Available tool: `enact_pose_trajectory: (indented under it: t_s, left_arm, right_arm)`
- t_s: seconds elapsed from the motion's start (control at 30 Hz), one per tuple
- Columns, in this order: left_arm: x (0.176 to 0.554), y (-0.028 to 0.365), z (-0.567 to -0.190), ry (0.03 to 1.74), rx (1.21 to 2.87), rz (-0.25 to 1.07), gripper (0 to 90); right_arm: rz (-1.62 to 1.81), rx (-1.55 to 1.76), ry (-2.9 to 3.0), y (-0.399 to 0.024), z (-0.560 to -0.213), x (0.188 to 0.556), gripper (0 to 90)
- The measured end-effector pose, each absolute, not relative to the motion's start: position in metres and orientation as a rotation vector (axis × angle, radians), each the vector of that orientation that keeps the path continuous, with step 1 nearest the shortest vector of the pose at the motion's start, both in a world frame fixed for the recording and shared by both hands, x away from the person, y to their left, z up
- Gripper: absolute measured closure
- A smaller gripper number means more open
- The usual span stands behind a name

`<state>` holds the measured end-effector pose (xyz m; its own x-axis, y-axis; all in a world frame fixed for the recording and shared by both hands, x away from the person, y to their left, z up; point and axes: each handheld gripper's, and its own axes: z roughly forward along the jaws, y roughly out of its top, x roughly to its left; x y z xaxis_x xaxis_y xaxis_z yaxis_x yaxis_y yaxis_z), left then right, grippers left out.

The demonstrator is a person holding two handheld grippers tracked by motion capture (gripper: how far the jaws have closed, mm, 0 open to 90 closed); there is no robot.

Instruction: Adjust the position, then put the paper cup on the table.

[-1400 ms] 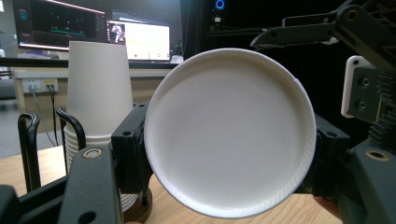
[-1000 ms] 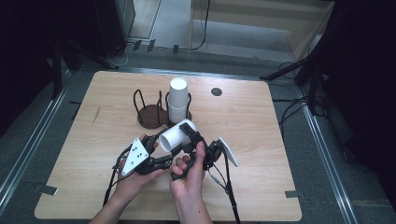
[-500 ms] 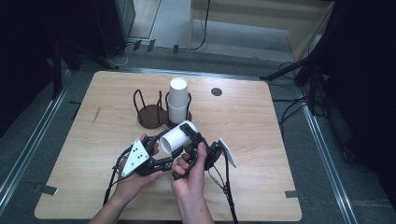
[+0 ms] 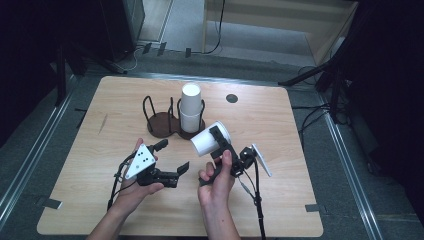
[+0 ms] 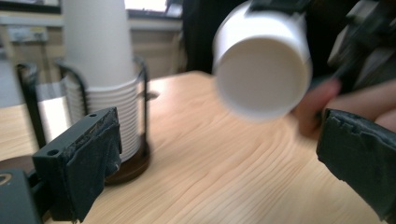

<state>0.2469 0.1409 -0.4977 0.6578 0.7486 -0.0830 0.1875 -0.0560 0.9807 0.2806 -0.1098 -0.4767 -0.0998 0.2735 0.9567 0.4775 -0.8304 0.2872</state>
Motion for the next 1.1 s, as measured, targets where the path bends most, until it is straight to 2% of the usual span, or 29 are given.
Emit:
enact_pose_trajectory:
  t_s: [0.23,0.53,0.83,0.9,1.0,1.1]
  left_arm:
    - [0.251,0.152,-0.495,0.87,1.649,0.516,0.0]
    - [0.258,0.177,-0.501,0.972,1.654,0.559,0.0]
    - [0.263,0.219,-0.503,1.049,1.565,0.548,0.0]
    - [0.263,0.226,-0.505,1.065,1.562,0.584,0.0]
    - [0.264,0.236,-0.51,1.107,1.58,0.711,0.0]
    - [0.265,0.25,-0.513,1.162,1.556,0.731,0.0]
  right_arm:
    - [-2.23,-2.115,-1.102,-0.117,-0.471,0.278,25.1]
    - [-2.36,-2.215,-1.552,-0.112,-0.466,0.276,24.4]
    - [-2.466,-2.178,-1.756,-0.113,-0.46,0.275,24.4]
    - [-2.486,-2.181,-1.792,-0.114,-0.461,0.277,24.4]
    - [-2.493,-2.194,-1.839,-0.115,-0.461,0.279,24.3]
    - [-2.487,-2.227,-1.892,-0.115,-0.462,0.281,24.1]
